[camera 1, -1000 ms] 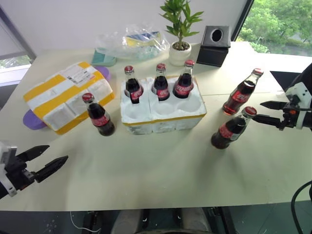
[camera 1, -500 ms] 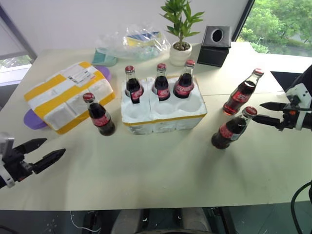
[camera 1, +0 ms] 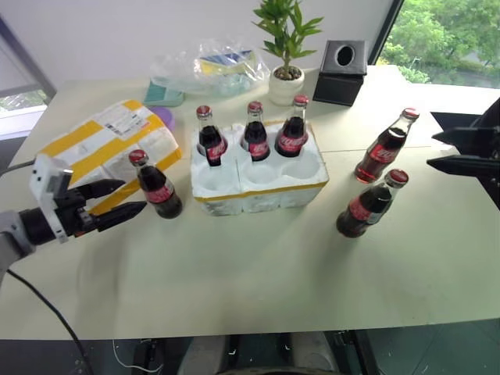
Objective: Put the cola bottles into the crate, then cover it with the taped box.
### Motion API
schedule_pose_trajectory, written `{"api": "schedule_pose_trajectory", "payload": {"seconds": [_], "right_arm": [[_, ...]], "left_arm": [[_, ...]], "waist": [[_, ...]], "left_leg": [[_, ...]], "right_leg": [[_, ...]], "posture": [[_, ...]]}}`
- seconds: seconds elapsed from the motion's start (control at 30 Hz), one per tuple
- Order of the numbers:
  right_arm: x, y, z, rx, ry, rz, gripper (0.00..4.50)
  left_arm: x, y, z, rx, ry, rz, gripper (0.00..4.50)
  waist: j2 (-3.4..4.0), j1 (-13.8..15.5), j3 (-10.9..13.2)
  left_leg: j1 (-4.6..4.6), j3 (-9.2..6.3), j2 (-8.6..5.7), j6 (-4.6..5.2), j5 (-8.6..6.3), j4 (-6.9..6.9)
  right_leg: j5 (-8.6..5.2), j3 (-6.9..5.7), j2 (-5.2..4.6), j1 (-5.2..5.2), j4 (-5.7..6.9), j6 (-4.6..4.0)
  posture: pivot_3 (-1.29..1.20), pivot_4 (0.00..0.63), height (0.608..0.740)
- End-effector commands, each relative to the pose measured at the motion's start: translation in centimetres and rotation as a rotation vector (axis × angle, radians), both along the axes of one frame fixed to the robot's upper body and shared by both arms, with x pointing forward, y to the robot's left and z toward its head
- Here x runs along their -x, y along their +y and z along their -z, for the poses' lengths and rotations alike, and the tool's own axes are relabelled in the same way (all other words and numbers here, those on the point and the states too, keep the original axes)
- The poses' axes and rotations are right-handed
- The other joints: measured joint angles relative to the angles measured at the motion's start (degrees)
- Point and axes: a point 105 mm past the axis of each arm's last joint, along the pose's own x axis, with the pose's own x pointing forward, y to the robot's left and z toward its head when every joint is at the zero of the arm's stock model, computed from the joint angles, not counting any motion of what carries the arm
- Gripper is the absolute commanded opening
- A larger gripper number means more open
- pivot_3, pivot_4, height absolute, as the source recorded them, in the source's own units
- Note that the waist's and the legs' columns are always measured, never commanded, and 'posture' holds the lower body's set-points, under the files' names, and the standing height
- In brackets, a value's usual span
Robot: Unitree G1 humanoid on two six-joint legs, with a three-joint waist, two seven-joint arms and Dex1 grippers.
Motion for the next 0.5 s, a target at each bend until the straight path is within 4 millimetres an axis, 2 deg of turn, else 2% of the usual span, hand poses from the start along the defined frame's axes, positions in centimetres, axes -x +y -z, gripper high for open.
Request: {"api": "schedule_pose_trajectory", "payload": {"seconds": [0.03, 0.2, 0.27, 0.3, 0.5], "right_arm": [[1.6, 1.8, -2.4, -0.002, -0.053, -0.094, 4.5], [2.5, 3.3, -3.6, -0.043, -0.065, -0.159, 4.5], [2.5, 3.8, -3.7, -0.05, -0.072, -0.173, 4.5], [2.5, 4.0, -3.7, -0.052, -0.074, -0.177, 4.5], [2.5, 5.1, -3.3, -0.06, -0.083, -0.218, 4.5]], "left_arm": [[-1.2, -0.3, 0.2, -0.019, -0.019, 0.012, 4.46], [-2.3, -1.2, 1.1, -0.017, -0.015, 0.039, 4.46], [-2.9, -1.6, 1.7, -0.016, -0.015, 0.04, 4.46], [-3.2, -1.8, 1.9, -0.016, -0.015, 0.04, 4.46], [-4.9, -2.8, 3.0, -0.017, -0.021, 0.04, 4.46]], "waist": [[-0.01, 0.0, 0.0], [-0.01, 0.1, 0.0], [-0.03, 0.2, 0.0], [-0.04, 0.2, 0.0], [-0.06, 0.3, 0.0]], "left_leg": [[0.0, 0.0, 0.0, 0.0, 0.0, -0.01], [-0.35, 0.0, -0.02, 0.09, 0.07, 0.04], [-0.78, 0.0, -0.03, 0.06, 0.13, 0.18], [-0.83, 0.01, -0.06, -0.26, 0.33, 0.24], [-0.82, 0.01, -0.05, -0.07, 0.25, 0.3]], "right_leg": [[0.0, 0.0, 0.01, 0.0, -0.01, 0.0], [0.01, 0.0, -0.02, -0.35, 0.05, 0.01], [0.02, 0.01, -0.02, -0.84, 0.26, 0.01], [0.02, 0.01, -0.05, -0.93, 0.41, 0.0], [0.05, 0.01, -0.05, -0.95, 0.57, -0.04]], "posture": [[0.0, 0.15, 0.74], [0.0, 0.15, 0.74], [0.0, 0.15, 0.74], [0.0, 0.15, 0.74], [0.0, 0.15, 0.74]]}}
